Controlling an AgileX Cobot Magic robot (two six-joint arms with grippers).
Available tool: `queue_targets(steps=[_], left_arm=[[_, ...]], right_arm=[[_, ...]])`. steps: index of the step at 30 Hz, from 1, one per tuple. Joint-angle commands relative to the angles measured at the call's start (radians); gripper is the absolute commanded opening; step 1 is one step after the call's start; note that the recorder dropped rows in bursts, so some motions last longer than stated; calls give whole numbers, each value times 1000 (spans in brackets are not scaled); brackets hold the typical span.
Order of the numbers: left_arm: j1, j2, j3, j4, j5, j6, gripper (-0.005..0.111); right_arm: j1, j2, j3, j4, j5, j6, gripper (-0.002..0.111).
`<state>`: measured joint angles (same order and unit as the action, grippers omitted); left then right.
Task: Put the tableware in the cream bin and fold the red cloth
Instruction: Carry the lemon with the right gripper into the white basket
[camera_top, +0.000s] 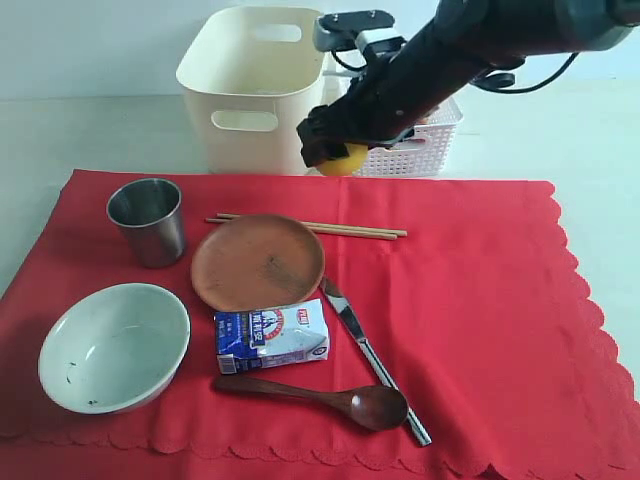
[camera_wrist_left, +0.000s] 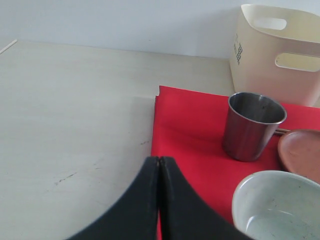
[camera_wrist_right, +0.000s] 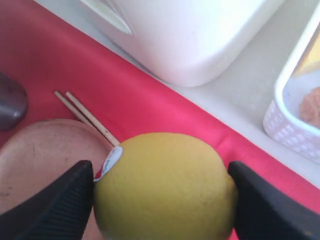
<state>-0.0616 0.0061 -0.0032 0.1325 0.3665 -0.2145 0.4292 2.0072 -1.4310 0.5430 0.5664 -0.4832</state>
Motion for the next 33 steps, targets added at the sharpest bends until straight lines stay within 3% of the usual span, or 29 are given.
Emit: queue_targets(steps=[1, 24, 33], left_arm=[[4, -6, 3, -5, -9, 0, 0], [4, -6, 3, -5, -9, 0, 0], [4, -6, 3, -5, -9, 0, 0]], right_arm=[[1, -71, -4, -4, 20, -4, 0], [-4, -250, -4, -77, 67, -2, 0], [-92, -250, -4, -77, 5, 24, 0]])
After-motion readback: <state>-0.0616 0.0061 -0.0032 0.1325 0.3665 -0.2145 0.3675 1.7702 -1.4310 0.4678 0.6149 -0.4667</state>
